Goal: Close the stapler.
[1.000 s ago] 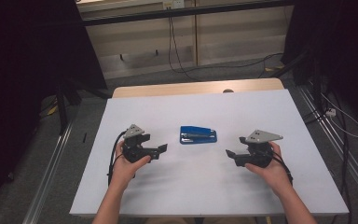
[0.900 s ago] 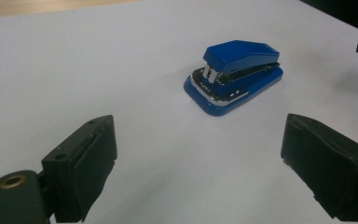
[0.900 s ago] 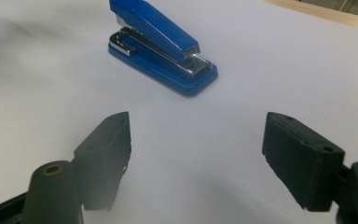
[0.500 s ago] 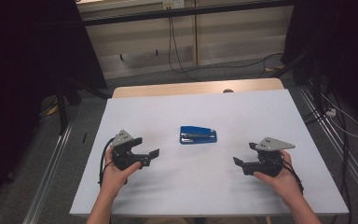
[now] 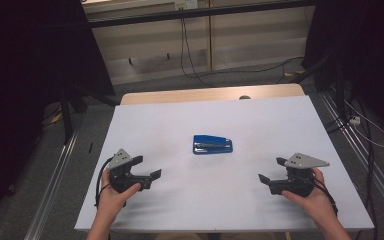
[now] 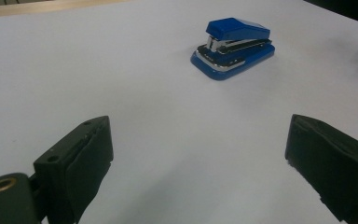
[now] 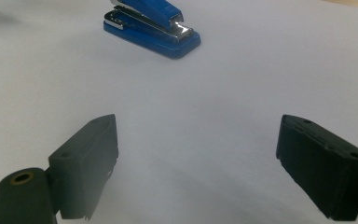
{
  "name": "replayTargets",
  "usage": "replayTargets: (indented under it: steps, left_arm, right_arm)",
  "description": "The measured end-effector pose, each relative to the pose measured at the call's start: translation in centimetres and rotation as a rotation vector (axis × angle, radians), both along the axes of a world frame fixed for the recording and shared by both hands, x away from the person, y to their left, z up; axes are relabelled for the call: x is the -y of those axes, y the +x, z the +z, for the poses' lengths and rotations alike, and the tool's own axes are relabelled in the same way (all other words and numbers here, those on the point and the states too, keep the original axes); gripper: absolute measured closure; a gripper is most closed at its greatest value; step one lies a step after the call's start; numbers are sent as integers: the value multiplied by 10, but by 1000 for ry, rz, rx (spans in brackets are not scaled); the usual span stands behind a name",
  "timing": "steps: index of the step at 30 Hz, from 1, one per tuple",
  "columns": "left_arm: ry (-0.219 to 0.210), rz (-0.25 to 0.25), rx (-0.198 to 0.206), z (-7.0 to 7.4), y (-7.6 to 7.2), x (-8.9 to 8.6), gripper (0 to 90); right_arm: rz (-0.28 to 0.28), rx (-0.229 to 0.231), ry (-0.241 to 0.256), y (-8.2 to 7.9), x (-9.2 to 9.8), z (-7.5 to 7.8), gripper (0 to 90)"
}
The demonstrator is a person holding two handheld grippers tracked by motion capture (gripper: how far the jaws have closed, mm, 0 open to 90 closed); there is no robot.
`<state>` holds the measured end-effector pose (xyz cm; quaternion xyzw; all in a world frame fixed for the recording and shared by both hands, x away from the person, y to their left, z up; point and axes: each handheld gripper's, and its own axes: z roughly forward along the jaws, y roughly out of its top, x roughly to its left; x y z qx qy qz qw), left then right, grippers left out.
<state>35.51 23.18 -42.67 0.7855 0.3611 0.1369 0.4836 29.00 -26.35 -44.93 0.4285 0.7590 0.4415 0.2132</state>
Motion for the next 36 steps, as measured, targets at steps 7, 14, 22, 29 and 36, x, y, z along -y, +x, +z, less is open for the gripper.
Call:
replayTargets:
  steps: [7,14,22,29,36]
  left_arm:
    - [3,29,10,-1,-11,-17,77]
    - [-3,36,9,-2,-13,-23,71]
    - [16,32,20,-4,-11,-25,70]
    - [8,36,13,-5,-9,-24,70]
    - [5,37,17,-4,-8,-23,70]
  right_arm:
    - [4,7,15,-5,3,2,121]
    - [-8,5,12,-13,9,1,121]
    - [-7,5,20,-21,11,-1,121]
    - [-2,14,14,-21,11,-2,121]
    - [7,14,12,-20,11,-4,121]
